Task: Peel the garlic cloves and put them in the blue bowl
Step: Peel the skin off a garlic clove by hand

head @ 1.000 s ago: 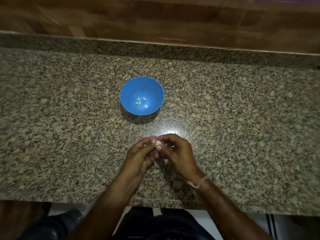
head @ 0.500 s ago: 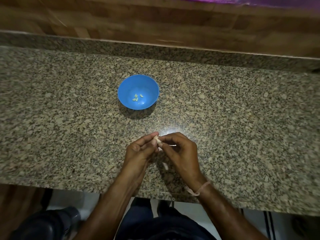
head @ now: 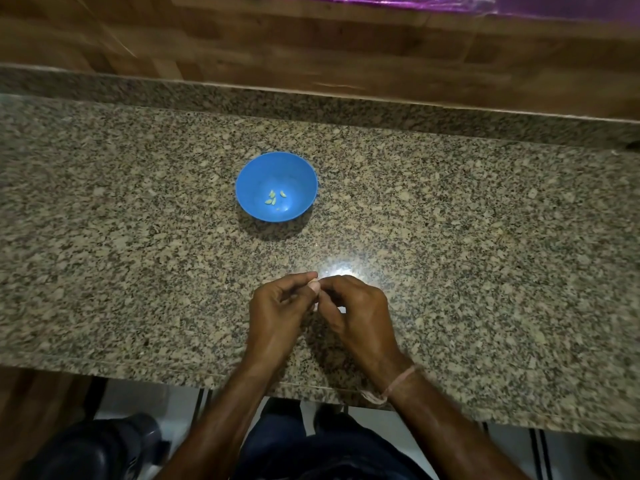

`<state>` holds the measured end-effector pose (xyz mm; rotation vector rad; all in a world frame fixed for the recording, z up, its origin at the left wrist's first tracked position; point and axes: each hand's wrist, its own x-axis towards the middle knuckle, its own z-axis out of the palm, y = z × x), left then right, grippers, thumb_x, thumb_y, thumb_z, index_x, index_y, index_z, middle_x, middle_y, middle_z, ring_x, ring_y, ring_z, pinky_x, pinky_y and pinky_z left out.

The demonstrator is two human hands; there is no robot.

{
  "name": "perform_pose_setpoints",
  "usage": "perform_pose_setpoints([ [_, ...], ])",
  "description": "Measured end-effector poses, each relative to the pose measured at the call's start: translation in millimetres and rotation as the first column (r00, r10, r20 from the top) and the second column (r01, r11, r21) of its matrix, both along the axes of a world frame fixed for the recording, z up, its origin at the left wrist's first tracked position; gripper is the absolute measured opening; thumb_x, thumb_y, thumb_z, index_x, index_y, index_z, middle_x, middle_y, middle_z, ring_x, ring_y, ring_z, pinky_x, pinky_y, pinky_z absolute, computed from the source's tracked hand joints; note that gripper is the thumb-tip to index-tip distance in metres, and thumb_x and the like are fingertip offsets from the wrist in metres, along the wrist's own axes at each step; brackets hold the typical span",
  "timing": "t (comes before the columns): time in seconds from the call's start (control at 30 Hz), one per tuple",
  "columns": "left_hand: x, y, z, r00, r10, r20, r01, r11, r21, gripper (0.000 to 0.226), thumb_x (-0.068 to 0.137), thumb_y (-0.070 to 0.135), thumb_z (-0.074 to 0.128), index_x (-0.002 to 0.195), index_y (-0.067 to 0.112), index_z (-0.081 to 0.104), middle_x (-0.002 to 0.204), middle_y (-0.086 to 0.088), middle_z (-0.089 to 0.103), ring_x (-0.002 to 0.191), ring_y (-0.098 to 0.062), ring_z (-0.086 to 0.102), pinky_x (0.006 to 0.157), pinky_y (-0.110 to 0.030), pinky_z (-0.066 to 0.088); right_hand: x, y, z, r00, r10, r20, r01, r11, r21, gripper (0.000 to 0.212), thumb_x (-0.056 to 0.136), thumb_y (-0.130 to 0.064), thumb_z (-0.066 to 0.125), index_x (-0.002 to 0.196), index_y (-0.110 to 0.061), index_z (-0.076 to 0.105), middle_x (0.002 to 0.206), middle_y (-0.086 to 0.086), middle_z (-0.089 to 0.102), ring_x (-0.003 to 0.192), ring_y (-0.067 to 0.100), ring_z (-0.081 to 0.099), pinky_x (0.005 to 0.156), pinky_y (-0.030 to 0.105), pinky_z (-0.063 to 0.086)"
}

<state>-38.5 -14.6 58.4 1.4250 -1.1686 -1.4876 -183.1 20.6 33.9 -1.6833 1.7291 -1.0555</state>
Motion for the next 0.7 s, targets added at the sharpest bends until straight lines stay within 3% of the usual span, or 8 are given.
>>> perform_pose_setpoints([
  [0.2,-6,0,-10,0.998,0.033,0.061,-0.034,0.999,0.020,0.016,0.095,0.012,0.074,0.107,0.019,0.080,0.102,0.006,0.081,0.101,-0.012,0.076,0.090,-0.035,0.061,5,0,-10,0.994,-0.045,-0.104,0.046,0.999,0.013,0.029,0.106,-0.037,0.053,0.102,-0.013,0.069,0.091,0.000,0.068,0.075,0.017,0.064,0.063,0.044,0.054],
  [0.33,-9,0,-15,0.995,0.056,0.082,-0.059,0.998,0.033,0.014,0.095,0.012,0.074,0.107,0.016,0.080,0.096,0.004,0.081,0.094,-0.013,0.077,0.086,-0.035,0.063,6,-1,-13,0.989,-0.062,-0.136,0.065,0.998,0.023,0.032,0.106,-0.038,0.050,0.101,-0.014,0.068,0.090,-0.001,0.068,0.073,0.018,0.062,0.061,0.042,0.051],
  [0.57,-12,-8,-25,0.998,0.044,0.051,-0.049,0.995,0.089,0.017,0.095,0.011,0.073,0.112,0.010,0.079,0.097,0.001,0.081,0.095,-0.015,0.078,0.082,-0.027,0.062,4,-7,-19,0.989,-0.068,-0.132,0.077,0.995,0.063,0.031,0.106,-0.039,0.049,0.104,-0.015,0.068,0.093,-0.001,0.067,0.077,0.016,0.062,0.064,0.040,0.050],
  [0.7,-12,-11,-32,0.997,0.030,0.075,-0.037,0.994,0.104,0.015,0.095,0.014,0.074,0.109,0.015,0.080,0.098,0.003,0.081,0.096,-0.014,0.077,0.088,-0.036,0.063,5,-9,-22,0.989,-0.072,-0.130,0.082,0.994,0.071,0.020,0.106,-0.030,0.057,0.102,-0.014,0.068,0.091,-0.001,0.066,0.076,0.016,0.059,0.061,0.039,0.048],
])
